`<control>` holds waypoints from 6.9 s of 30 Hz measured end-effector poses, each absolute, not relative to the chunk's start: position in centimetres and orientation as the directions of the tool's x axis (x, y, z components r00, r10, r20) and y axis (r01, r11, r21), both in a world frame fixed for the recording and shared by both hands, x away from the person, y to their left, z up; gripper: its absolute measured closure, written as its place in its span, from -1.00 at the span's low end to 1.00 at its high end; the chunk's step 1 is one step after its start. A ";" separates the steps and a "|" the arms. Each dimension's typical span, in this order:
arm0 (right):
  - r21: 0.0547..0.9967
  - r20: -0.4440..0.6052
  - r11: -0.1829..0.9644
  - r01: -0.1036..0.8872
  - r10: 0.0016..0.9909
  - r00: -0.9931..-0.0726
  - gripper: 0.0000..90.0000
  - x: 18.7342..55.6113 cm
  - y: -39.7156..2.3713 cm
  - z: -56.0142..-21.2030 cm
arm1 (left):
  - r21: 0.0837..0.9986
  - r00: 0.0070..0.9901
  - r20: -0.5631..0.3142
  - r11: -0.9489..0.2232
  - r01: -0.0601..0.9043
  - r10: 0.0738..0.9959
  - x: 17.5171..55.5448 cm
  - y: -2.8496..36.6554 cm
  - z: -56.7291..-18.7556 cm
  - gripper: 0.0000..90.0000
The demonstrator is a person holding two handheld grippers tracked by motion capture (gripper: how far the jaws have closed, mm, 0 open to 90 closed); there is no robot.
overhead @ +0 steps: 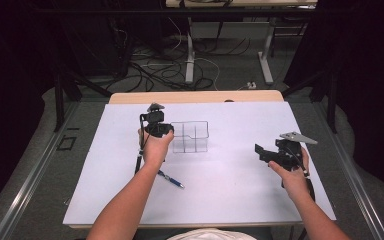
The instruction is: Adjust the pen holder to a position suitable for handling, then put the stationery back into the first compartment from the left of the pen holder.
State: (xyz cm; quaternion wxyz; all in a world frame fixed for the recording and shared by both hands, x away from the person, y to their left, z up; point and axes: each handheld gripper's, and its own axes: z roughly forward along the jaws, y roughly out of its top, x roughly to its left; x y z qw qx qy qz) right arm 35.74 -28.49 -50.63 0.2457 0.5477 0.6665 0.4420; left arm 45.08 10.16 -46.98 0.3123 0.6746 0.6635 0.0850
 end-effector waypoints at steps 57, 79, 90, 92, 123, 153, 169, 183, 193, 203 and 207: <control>0.837 0.017 0.183 0.516 0.933 -0.359 -0.67 35.6 -26.5 -50.6 | 0.857 0.524 -0.144 -0.160 0.490 0.839 38.0 17.1 -45.7 -0.72; 0.805 0.039 0.260 0.534 0.874 -0.485 -0.88 35.4 -24.1 -49.8 | 0.887 0.492 -0.189 -0.068 0.458 0.850 35.4 21.5 -46.6 -0.95; 0.830 0.009 0.333 0.446 0.793 -0.609 -0.63 35.0 -20.5 -48.7 | 0.905 0.495 -0.148 -0.085 0.417 0.856 34.3 22.2 -47.2 -0.94; 0.835 0.000 0.340 0.433 0.787 -0.617 -0.61 35.0 -20.2 -48.7 | 0.905 0.493 -0.134 -0.096 0.414 0.860 34.3 22.3 -47.2 -0.93; 0.737 0.035 0.518 0.435 0.612 -0.790 -0.01 37.0 -9.7 -51.5 | 0.892 0.485 -0.150 -0.094 0.443 0.861 34.6 22.1 -48.4 -0.86; 0.633 0.143 0.592 0.499 0.545 -0.826 0.43 35.7 -3.4 -53.5 | 0.883 0.479 -0.160 -0.091 0.460 0.863 34.8 22.3 -48.6 -0.80; 0.608 0.133 0.631 0.482 0.518 -0.845 0.46 35.4 -2.3 -54.2 | 0.881 0.476 -0.158 -0.094 0.464 0.865 34.9 22.3 -48.7 -0.79; 0.579 0.115 0.660 0.479 0.516 -0.849 0.77 35.3 -2.0 -54.7 | 0.880 0.476 -0.156 -0.096 0.465 0.866 34.9 22.3 -48.7 -0.79; 0.577 0.108 0.663 0.478 0.518 -0.849 0.79 35.3 -2.0 -54.7 | 0.879 0.475 -0.155 -0.098 0.466 0.866 34.9 22.3 -48.8 -0.79; 0.574 0.074 0.685 0.449 0.502 -0.862 0.79 35.1 -1.7 -54.6 | 0.880 0.475 -0.156 -0.096 0.465 0.866 34.9 22.4 -48.7 -0.78; 0.586 0.029 0.704 0.401 0.476 -0.879 0.80 34.9 -1.7 -54.4 | 0.880 0.474 -0.154 -0.098 0.464 0.867 34.9 22.4 -48.7 -0.78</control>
